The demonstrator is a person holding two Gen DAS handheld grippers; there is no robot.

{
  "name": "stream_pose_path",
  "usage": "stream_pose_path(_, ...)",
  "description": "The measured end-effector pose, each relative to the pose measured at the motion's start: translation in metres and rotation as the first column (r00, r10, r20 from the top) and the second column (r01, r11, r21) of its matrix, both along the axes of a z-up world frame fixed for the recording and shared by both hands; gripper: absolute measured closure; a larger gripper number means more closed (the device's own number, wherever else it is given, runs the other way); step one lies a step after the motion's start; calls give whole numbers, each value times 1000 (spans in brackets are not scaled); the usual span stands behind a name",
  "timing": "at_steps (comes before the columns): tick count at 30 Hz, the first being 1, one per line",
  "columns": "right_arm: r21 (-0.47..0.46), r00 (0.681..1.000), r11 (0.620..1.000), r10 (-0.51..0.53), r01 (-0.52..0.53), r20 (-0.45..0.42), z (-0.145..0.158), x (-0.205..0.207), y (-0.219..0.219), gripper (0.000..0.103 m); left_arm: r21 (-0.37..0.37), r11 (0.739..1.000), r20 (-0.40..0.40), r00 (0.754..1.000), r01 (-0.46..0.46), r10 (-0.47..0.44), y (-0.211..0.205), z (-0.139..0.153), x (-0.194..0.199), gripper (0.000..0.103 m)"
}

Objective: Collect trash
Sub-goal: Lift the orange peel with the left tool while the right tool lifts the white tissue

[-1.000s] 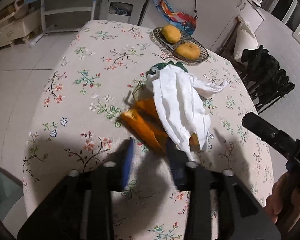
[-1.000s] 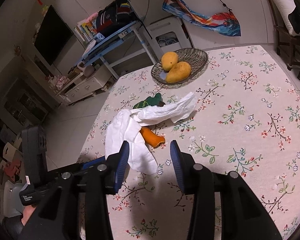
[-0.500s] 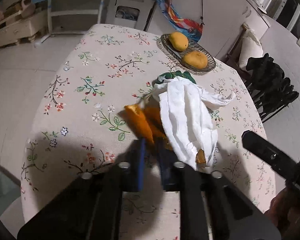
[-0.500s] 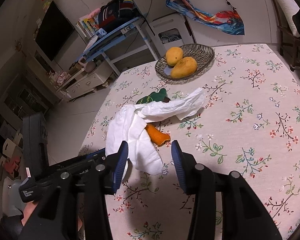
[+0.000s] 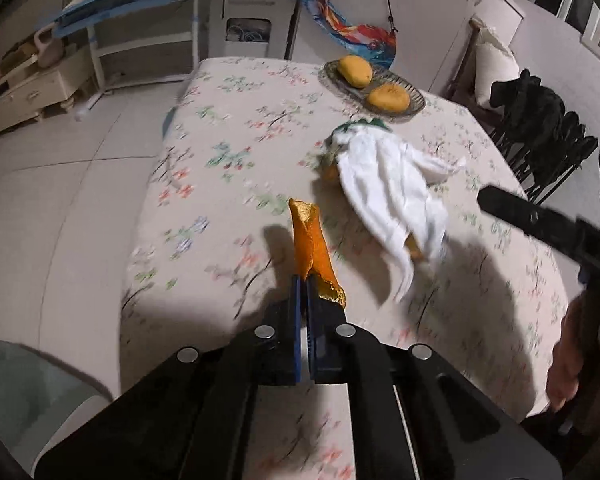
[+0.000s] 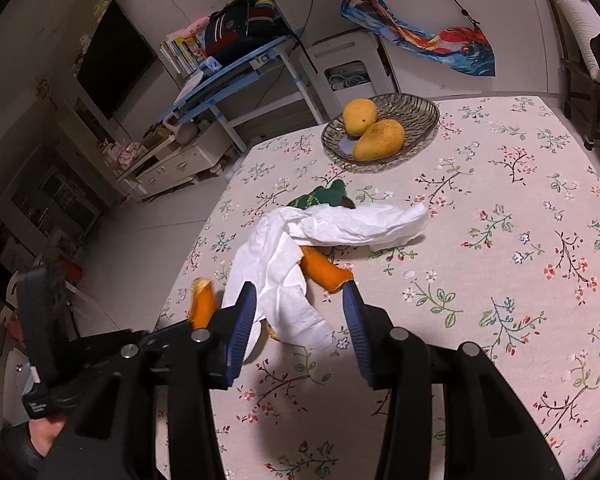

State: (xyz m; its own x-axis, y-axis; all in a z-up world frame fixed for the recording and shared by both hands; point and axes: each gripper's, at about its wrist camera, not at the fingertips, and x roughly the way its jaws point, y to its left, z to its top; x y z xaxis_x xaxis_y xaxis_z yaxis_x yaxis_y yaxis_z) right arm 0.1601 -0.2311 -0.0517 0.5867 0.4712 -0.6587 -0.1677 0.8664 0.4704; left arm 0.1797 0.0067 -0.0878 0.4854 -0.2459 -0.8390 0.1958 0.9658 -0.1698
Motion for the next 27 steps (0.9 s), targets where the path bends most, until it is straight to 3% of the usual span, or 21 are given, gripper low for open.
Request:
stream_pose_path(14,-7,1000,1000,23,-24,-6,-5,10,28,57,-8,1000,-23,1000,15,-15,7,-4,-27,100)
stream_pose_path(22,-135,999,991,17,-21,-33,-22,30,55,57,-23,1000,-34,999,-3,2,14,-6,-23,100)
stream_pose_path(23,-142,999,990,15,-21,-38,-25,32,55,60,-23,1000,-34,999,-4,4,14,-6,-22,100)
stream_pose_path(24,-149,999,989,14,-20,-41,-27,33,55,73,-24,1000,-34,999,-5,4,14,-6,-21,100)
stream_pose_path(27,-150,1000,989,10,-13,-18,-25,33,49,90,-30,1000,-30,1000,-8,7,14,-4,-20,100)
